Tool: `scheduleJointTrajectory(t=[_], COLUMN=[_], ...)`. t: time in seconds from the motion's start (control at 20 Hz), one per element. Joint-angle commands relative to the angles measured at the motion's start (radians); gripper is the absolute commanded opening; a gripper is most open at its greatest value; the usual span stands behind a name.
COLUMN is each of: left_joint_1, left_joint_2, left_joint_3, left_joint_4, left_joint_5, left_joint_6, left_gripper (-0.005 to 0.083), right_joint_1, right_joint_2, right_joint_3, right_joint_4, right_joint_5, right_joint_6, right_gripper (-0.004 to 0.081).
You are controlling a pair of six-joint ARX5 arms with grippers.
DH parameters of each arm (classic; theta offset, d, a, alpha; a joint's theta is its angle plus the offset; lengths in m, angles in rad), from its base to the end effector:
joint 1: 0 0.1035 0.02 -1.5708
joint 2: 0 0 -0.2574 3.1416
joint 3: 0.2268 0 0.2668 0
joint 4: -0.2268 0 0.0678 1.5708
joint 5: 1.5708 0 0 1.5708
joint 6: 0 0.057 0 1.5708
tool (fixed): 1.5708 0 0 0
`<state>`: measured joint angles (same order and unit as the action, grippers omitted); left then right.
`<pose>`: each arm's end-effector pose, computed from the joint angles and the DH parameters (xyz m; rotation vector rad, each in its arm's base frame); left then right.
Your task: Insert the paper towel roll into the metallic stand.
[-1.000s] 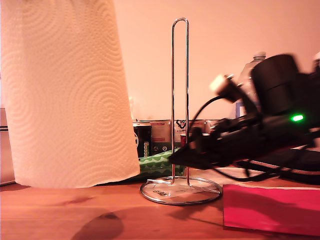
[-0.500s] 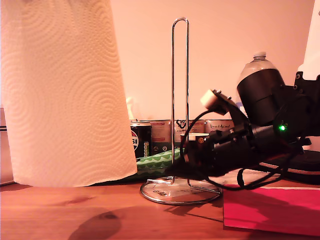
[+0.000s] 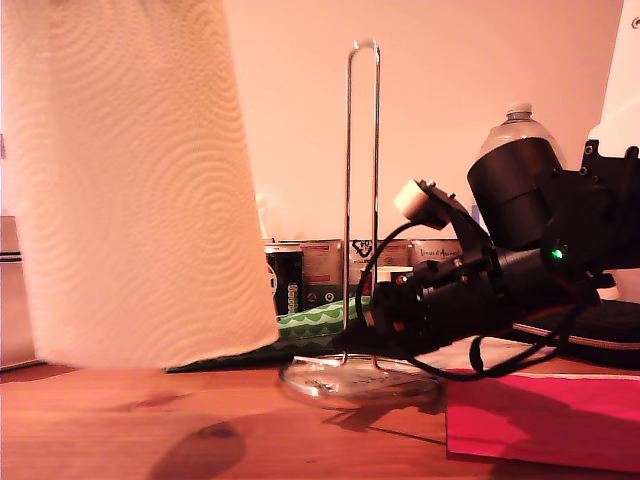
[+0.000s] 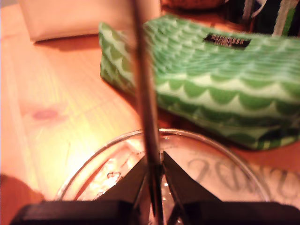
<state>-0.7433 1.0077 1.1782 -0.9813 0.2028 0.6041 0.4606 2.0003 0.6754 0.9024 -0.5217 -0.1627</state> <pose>0.1496 -0.1531 0.3348 0.7516 0.5209 -1.1208 0.3059 0.1835 0.0519 -0.1337 0.3598 1.0005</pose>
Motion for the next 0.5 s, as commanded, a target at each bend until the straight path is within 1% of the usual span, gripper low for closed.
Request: scheduleJointTrajectory(t=[0.0,0.15,0.3,0.35,0.45], left_joint_1=[0.004,0.004,0.004,0.004,0.009], left_joint_2=[-0.008,-0.008,-0.008,-0.008,-0.008], left_joint_3=[0.023,0.063,0.124,0.143,0.174], left_joint_4=[0.018,0.016,0.008,0.008,-0.002], left_joint_5=[-0.011,-0.014,-0.028,-0.037,-0.04], left_joint_6=[-0.005,-0.006,-0.014,-0.015,-0.015], left_gripper=[-0.0023,-0.0023,-0.0023,-0.0023,-0.0023], right_joint_1=[0.018,0.019,0.019,0.019,0.023], right_joint_2=[0.014,0.011,-0.009,-0.023,-0.065], right_joint_3=[0.002,0.002,0.002,0.002,0.002], right_joint_4=[-0.003,-0.014,-0.051,-0.076,-0.138], right_joint_5=[-0.013,-0.012,-0.01,-0.003,0.042], right_joint_6=[0.005,0.006,0.003,-0.003,-0.036], right_gripper=[-0.0013,-0.0013,-0.0013,-0.0013,-0.0013])
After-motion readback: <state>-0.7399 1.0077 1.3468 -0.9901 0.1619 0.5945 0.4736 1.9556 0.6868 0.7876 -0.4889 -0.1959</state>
